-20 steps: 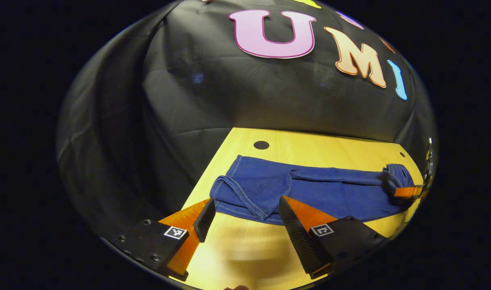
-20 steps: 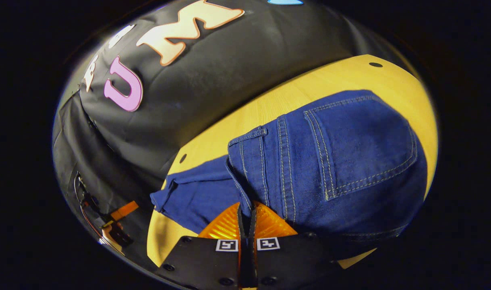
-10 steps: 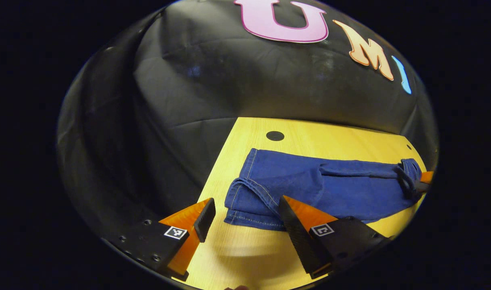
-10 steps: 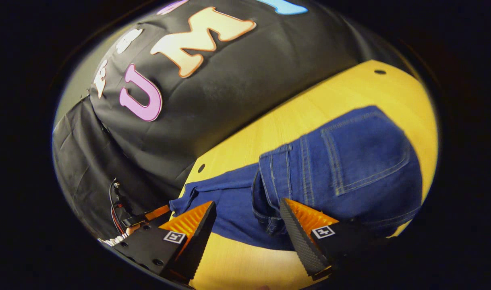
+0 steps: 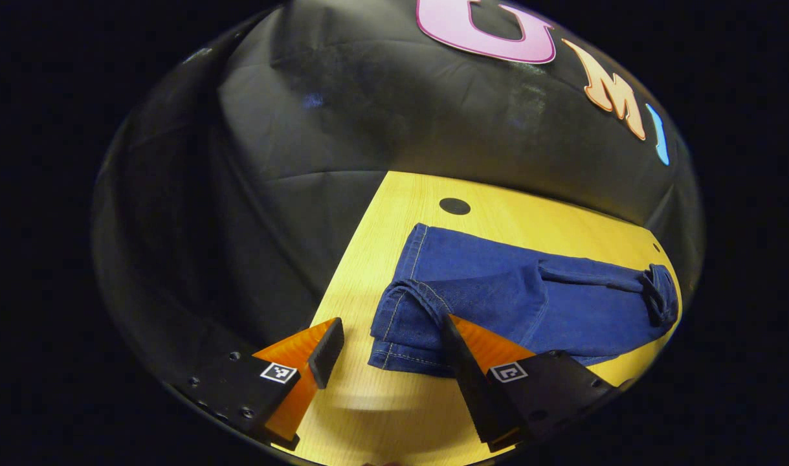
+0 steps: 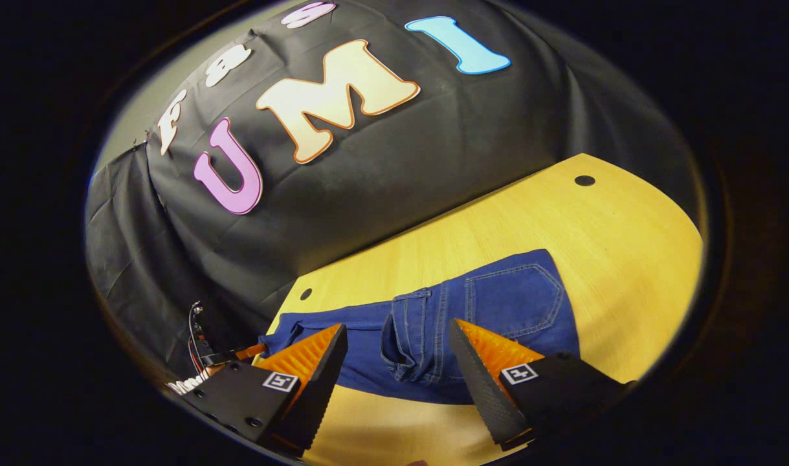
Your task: Grasp the waist and the cuffs of the jeans and fold them to make the two legs overlap; first hold the waist and fold one-third of the jeans toward the cuffs, then hold the cuffs and fold the remaining one-third in the same direction to finish folding.
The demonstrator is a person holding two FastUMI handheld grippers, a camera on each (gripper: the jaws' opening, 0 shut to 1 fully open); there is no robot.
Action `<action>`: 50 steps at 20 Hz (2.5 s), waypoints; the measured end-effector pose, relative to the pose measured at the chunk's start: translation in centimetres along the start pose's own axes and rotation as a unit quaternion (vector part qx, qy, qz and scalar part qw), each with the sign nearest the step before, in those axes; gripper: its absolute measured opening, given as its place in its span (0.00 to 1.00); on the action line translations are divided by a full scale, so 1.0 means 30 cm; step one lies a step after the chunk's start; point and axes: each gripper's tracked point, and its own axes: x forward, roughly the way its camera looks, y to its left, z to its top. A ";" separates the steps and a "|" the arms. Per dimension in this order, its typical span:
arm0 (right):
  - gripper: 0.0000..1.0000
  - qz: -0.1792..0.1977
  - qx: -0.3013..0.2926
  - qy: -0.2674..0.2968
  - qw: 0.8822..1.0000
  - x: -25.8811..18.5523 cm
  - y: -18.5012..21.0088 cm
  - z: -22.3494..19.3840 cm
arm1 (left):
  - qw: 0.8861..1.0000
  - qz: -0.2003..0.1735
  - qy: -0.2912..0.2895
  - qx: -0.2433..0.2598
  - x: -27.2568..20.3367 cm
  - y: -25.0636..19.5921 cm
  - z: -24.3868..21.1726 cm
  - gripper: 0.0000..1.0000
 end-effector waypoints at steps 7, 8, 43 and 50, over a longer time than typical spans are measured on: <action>0.98 -0.010 -0.003 0.034 0.999 -0.005 -0.004 -0.069 | 1.000 -0.018 0.017 -0.005 0.011 0.007 -0.040 0.85; 0.98 -0.008 -0.001 0.037 0.999 -0.011 0.001 -0.076 | 1.000 -0.023 0.015 -0.004 0.012 0.008 -0.039 0.76; 0.98 -0.010 -0.006 0.028 1.000 -0.140 -0.070 -0.016 | 0.964 -0.207 -0.092 -0.139 -0.243 -0.547 0.361 0.00; 1.00 -0.011 0.006 0.027 1.000 -0.245 -0.352 0.080 | 0.963 -0.240 -0.082 -0.093 -0.334 -1.056 0.427 0.00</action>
